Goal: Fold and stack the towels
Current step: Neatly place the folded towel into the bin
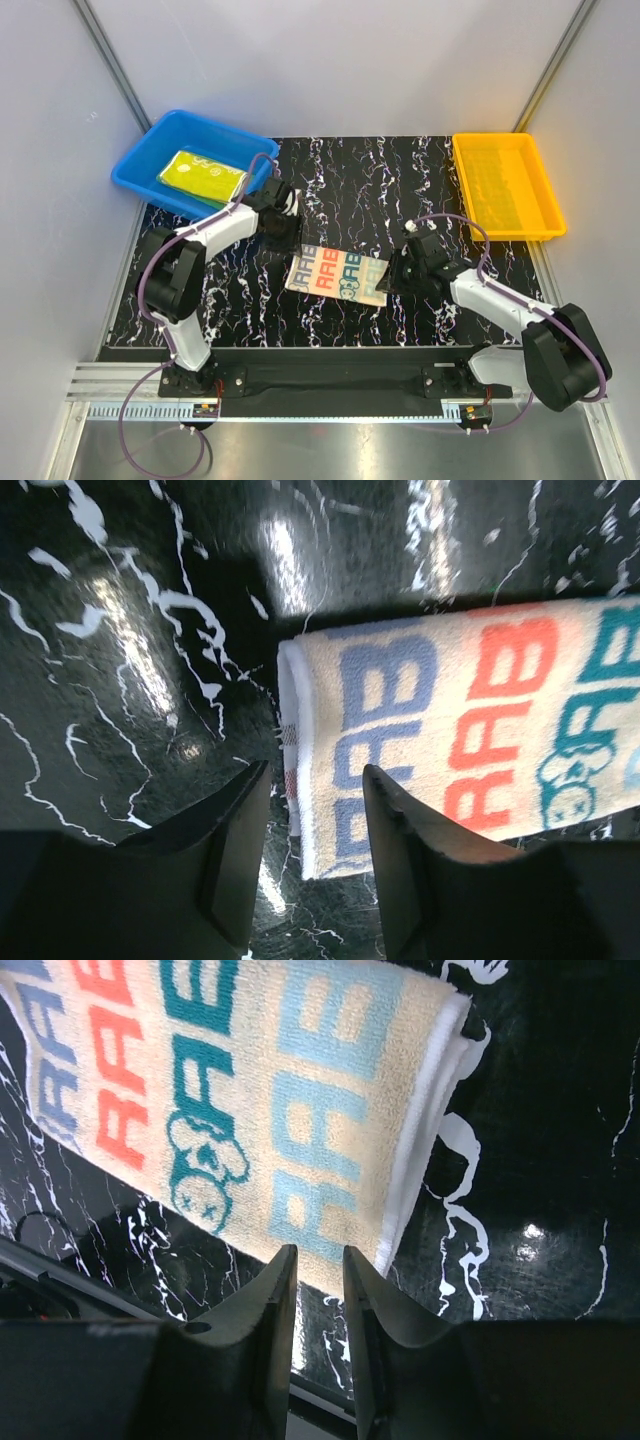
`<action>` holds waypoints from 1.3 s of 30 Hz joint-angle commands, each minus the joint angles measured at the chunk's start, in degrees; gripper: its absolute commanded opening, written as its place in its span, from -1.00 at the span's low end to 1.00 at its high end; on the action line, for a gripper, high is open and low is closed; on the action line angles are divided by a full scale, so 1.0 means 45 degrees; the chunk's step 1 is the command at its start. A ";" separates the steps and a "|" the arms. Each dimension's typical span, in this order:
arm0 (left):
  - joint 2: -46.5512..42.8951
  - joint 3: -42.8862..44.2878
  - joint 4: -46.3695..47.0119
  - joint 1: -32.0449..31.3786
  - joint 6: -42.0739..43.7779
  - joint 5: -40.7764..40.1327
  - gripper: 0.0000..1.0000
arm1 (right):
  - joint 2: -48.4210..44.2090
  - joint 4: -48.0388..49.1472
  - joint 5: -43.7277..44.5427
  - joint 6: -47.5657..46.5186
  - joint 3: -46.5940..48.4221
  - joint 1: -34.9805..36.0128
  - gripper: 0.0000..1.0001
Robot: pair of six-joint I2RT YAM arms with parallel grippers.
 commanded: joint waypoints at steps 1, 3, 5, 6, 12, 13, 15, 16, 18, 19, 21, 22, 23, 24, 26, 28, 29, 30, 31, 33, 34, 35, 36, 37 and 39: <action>-0.0191 -0.0679 0.0352 0.0026 0.0333 0.0537 -0.04 | 0.0280 0.1295 -0.0441 0.0243 -0.0556 0.0045 -0.36; -0.0015 -0.0856 0.0646 0.0026 0.0333 0.0693 -0.03 | 0.0456 0.1762 -0.0616 0.0147 -0.0809 0.0026 -0.35; 0.0277 -0.0935 0.0763 0.0006 0.0333 0.1025 -0.02 | 0.0672 0.1882 -0.0967 -0.0009 -0.0850 0.0045 -0.31; 0.0318 -0.0974 0.0841 0.0026 0.0333 0.1200 0.00 | 0.0691 0.1708 -0.1007 -0.0184 -0.0773 0.0045 -0.29; 0.0513 -0.1345 0.1076 0.0006 0.0275 0.1125 0.02 | -0.0477 0.0868 -0.0538 -0.0342 -0.0617 0.0026 -0.26; 0.0552 -0.1364 0.1076 0.0006 0.0236 0.1085 0.02 | -0.0654 0.0789 -0.0500 -0.0323 -0.0577 0.0025 -0.26; 0.0650 -0.1403 0.1134 -0.0013 0.0138 0.1046 0.00 | -0.1064 0.0516 -0.0480 -0.0342 -0.0344 0.0045 -0.25; 0.0689 -0.1423 0.1173 -0.0052 0.0138 0.1027 0.00 | -0.1144 0.0399 -0.0441 -0.0381 -0.0284 0.0045 -0.25; 0.0786 -0.1443 0.1212 -0.0111 0.0099 0.0968 -0.02 | -0.1377 0.0146 -0.0402 -0.0459 -0.0070 0.0045 -0.24; 0.0903 -0.1423 0.1232 -0.0169 0.0080 0.0987 -0.03 | -0.1437 0.0067 -0.0325 -0.0479 -0.0011 0.0045 -0.24; 0.1001 -0.1385 0.1310 -0.0267 0.0021 0.1026 -0.04 | -0.1573 -0.0070 -0.0305 -0.0518 0.0067 0.0045 -0.24; 0.1060 -0.1365 0.1368 -0.0306 0.0001 0.1026 -0.06 | -0.1593 -0.0071 -0.0304 -0.0518 0.0107 0.0045 -0.24; 0.1080 -0.1384 0.1427 -0.0345 -0.0076 0.1026 -0.07 | -0.1613 -0.0071 -0.0304 -0.0499 0.0068 0.0026 -0.23; 0.1119 -0.1384 0.1486 -0.0365 -0.0135 0.0988 -0.08 | -0.1632 -0.0109 -0.0304 -0.0537 0.0068 0.0045 -0.23; 0.1274 -0.1306 0.1545 -0.0423 -0.0271 0.1007 -0.13 | -0.1594 -0.0090 -0.0304 -0.0518 0.0048 0.0045 -0.24; 0.1430 -0.1228 0.1487 -0.0501 -0.0330 0.0871 -0.26 | -0.1632 -0.0090 -0.0324 -0.0537 -0.0030 0.0045 -0.23; 0.1451 -0.1209 0.1447 -0.0502 -0.0370 0.0793 -0.31 | -0.1633 -0.0110 -0.0324 -0.0518 -0.0049 0.0045 -0.23; 0.1509 -0.1170 0.1428 -0.0521 -0.0409 0.0599 -0.35 | -0.1671 -0.0110 -0.0343 -0.0537 -0.0069 0.0045 -0.23; 0.1529 -0.1150 0.1389 -0.0560 -0.0428 0.0539 -0.39 | -0.1730 -0.0090 -0.0324 -0.0537 -0.0069 0.0045 -0.23; 0.1607 -0.0995 0.1369 -0.0599 -0.0526 0.0538 -0.63 | -0.1789 -0.0090 -0.0304 -0.0537 -0.0127 0.0045 -0.23; 0.1627 -0.0916 0.1330 -0.0638 -0.0565 0.0519 -0.77 | -0.1789 -0.0052 -0.0304 -0.0537 -0.0147 0.0045 -0.22; 0.1627 -0.0838 0.1291 -0.0696 -0.0643 0.0499 -0.89 | -0.1770 -0.0013 -0.0304 -0.0518 -0.0147 0.0045 -0.22; 0.1588 -0.0644 0.1233 -0.0716 -0.0643 0.0499 -1.00 | -0.1731 0.0007 -0.0304 -0.0537 -0.0147 0.0045 -0.23; 0.1549 -0.0507 0.1020 -0.0774 -0.0663 0.0480 -1.00 | -0.1711 0.0007 -0.0324 -0.0518 -0.0108 0.0026 -0.22; 0.1277 -0.0137 0.0745 -0.0795 -0.0683 0.0228 -1.00 | -0.1749 -0.0090 -0.0324 -0.0576 -0.0108 0.0045 -0.22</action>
